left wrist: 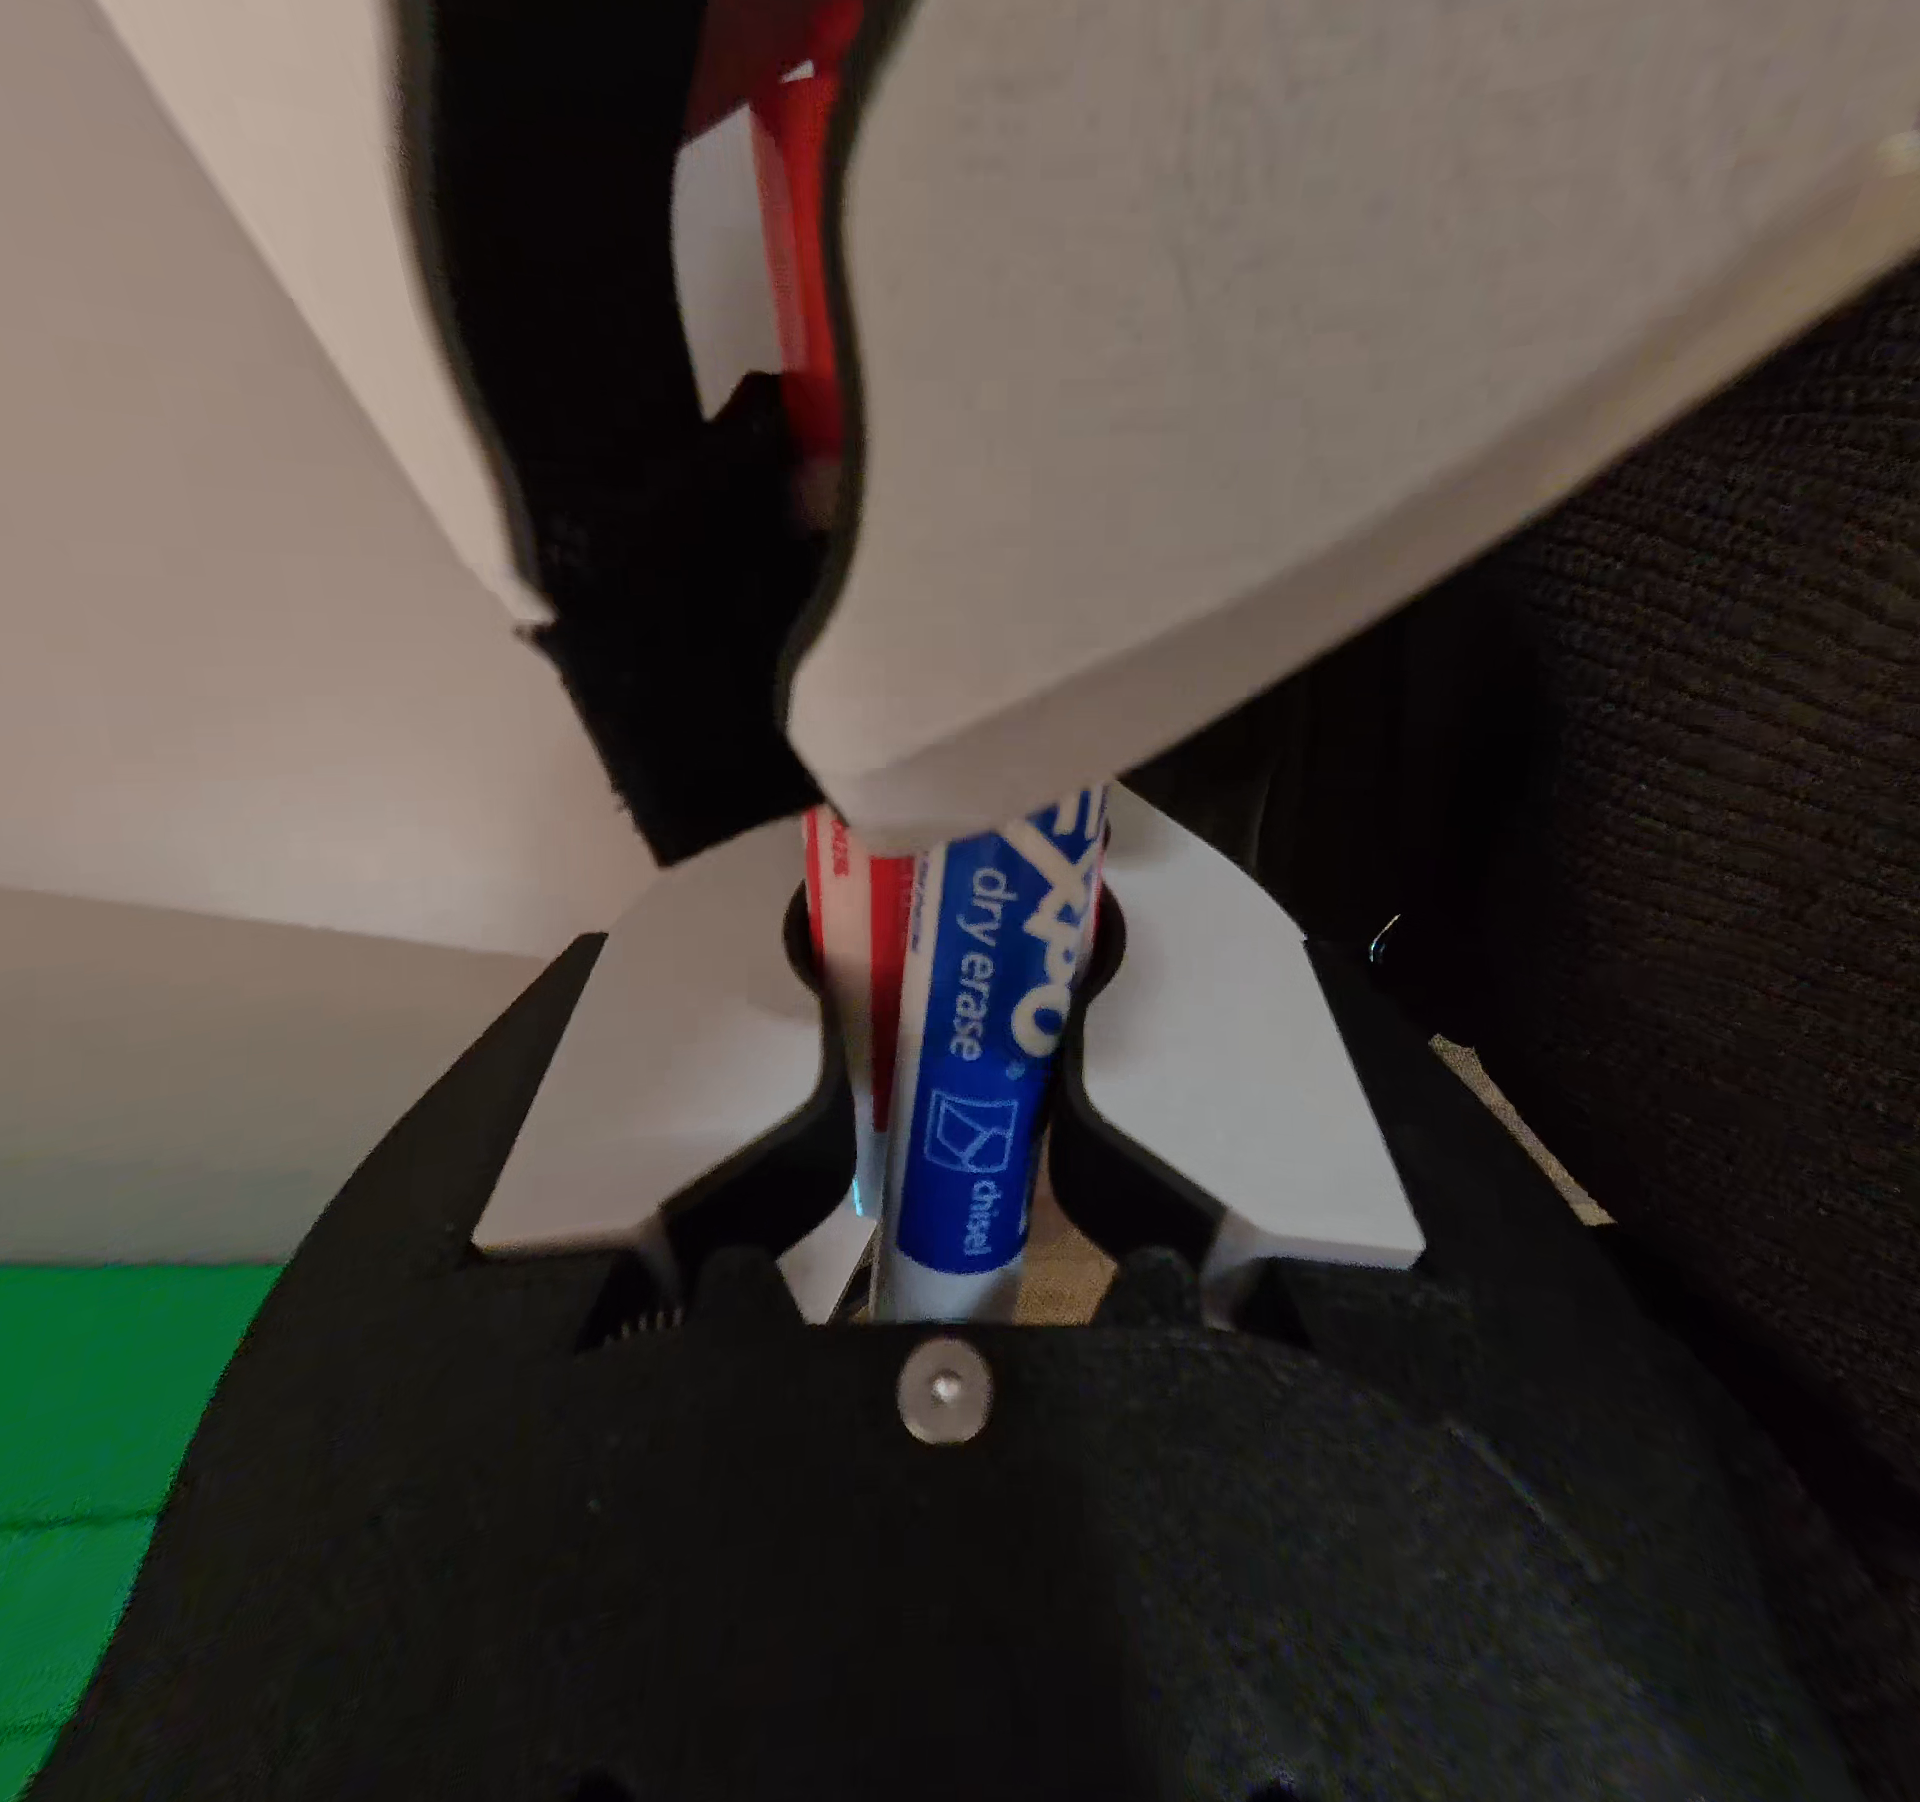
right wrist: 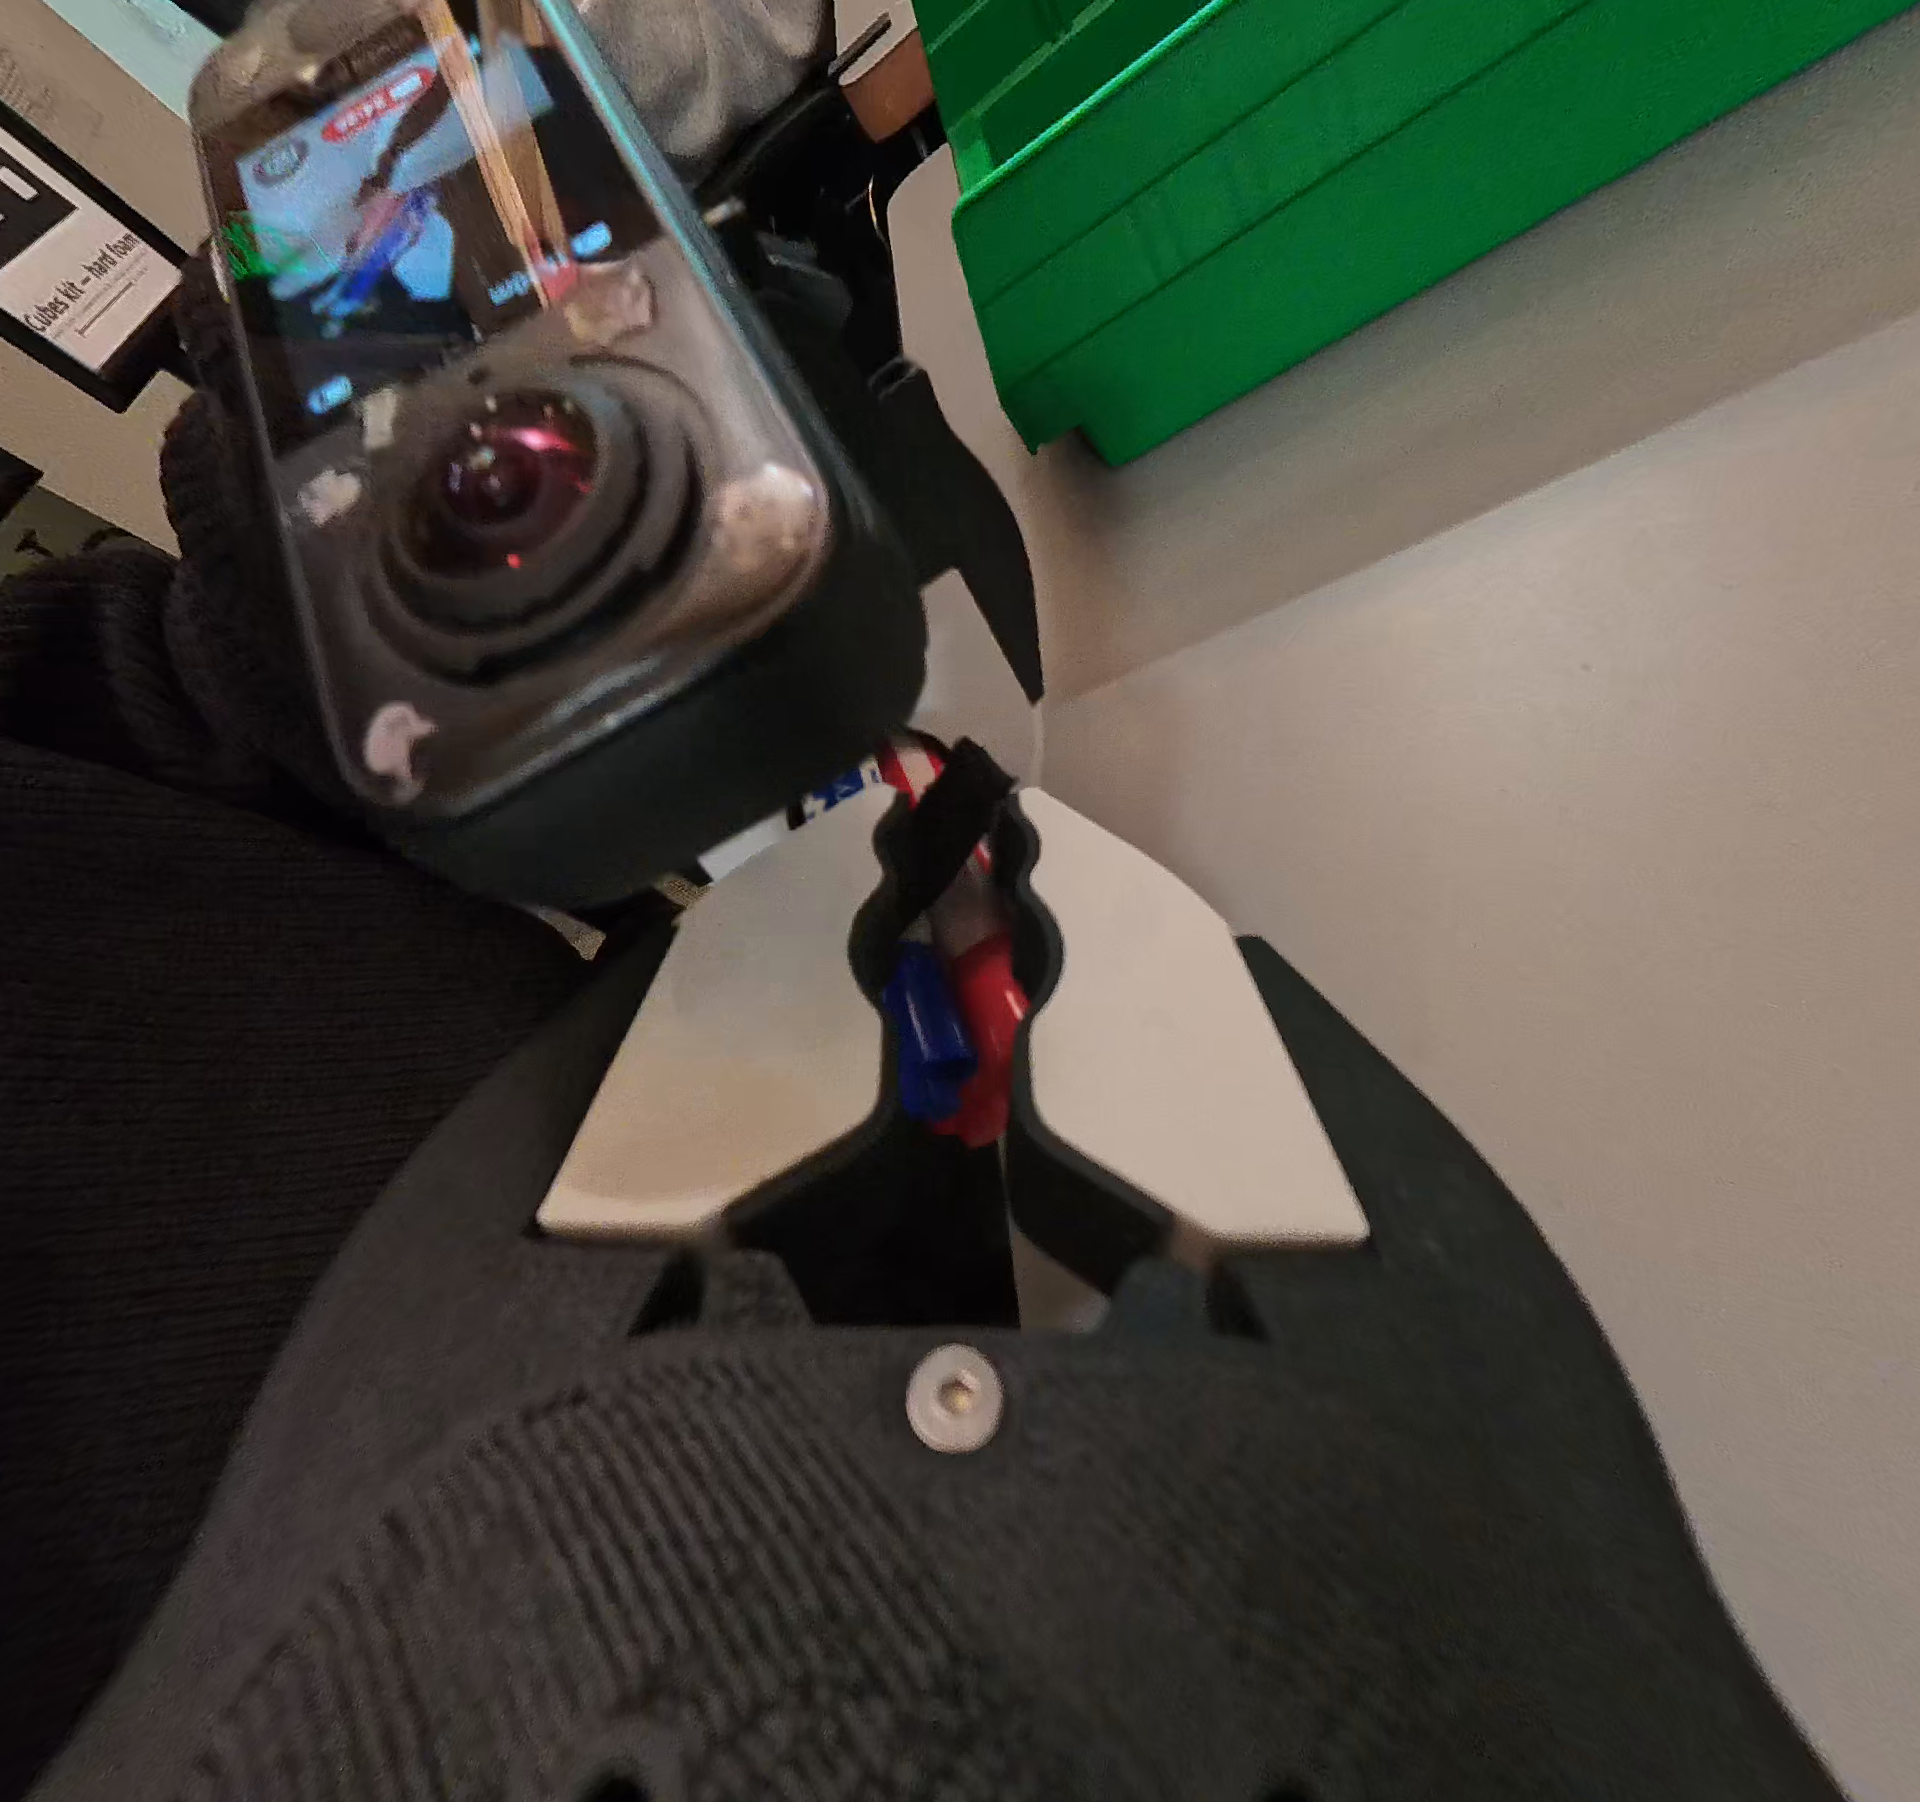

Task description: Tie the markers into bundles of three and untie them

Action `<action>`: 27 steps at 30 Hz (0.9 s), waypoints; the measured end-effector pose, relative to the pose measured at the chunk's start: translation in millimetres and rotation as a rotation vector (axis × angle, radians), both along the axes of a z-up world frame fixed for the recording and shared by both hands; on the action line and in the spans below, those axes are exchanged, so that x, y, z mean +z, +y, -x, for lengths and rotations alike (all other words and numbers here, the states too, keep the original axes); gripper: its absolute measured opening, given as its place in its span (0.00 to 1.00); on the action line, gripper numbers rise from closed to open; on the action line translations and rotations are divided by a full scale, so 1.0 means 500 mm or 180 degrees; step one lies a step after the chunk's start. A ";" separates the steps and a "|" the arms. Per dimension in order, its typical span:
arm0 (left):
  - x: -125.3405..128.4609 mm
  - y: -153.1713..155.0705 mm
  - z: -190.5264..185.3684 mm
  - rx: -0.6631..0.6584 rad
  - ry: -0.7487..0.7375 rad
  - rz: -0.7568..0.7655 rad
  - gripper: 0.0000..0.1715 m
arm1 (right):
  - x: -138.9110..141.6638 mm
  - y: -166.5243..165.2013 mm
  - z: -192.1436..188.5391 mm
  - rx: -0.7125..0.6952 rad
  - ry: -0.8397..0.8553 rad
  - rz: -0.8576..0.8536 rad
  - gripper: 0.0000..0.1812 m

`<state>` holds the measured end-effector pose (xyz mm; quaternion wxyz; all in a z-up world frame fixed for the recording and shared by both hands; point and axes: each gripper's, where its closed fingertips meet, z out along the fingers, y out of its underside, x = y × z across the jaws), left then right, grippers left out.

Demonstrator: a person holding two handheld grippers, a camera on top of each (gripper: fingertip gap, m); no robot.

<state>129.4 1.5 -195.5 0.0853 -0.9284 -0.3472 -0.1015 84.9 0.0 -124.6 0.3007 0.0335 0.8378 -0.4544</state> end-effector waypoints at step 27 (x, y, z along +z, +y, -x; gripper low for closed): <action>0.063 -0.044 0.014 0.0307 0.0275 -0.0331 0.25 | 0.029 0.013 0.010 -0.0352 -0.0188 0.0751 0.42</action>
